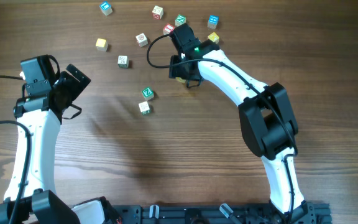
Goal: Form a circle
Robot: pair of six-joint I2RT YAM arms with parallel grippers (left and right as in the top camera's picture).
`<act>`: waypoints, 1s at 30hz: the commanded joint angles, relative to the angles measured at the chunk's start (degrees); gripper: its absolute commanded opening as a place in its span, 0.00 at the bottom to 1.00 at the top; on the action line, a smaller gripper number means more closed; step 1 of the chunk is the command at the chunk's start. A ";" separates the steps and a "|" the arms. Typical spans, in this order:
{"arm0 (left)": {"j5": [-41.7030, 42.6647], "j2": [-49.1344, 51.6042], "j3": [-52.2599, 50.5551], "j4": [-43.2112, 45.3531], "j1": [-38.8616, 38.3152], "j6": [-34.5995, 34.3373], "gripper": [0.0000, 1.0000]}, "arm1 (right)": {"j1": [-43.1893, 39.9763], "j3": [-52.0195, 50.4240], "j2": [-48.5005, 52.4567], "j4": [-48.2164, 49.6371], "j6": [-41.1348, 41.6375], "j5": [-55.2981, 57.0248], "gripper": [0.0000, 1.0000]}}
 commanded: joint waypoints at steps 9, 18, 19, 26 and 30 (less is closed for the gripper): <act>0.04 0.00 0.20 0.20 0.24 -0.33 1.00 | 0.31 0.33 2.51 -0.48 4.37 2.69 0.45; 0.04 0.00 0.20 0.20 0.24 -0.33 1.00 | 1.03 0.39 2.21 -4.83 5.16 -11.15 0.36; 0.04 0.00 0.20 0.20 0.24 -0.33 1.00 | 1.86 0.39 2.21 -5.44 5.73 -11.82 0.36; 0.04 0.00 0.20 0.20 0.24 -0.33 1.00 | 4.96 0.39 2.21 -5.40 15.93 -14.58 0.36; 0.04 0.00 0.20 0.20 0.24 -0.33 1.00 | 5.03 0.39 2.21 -4.24 16.02 -13.03 0.36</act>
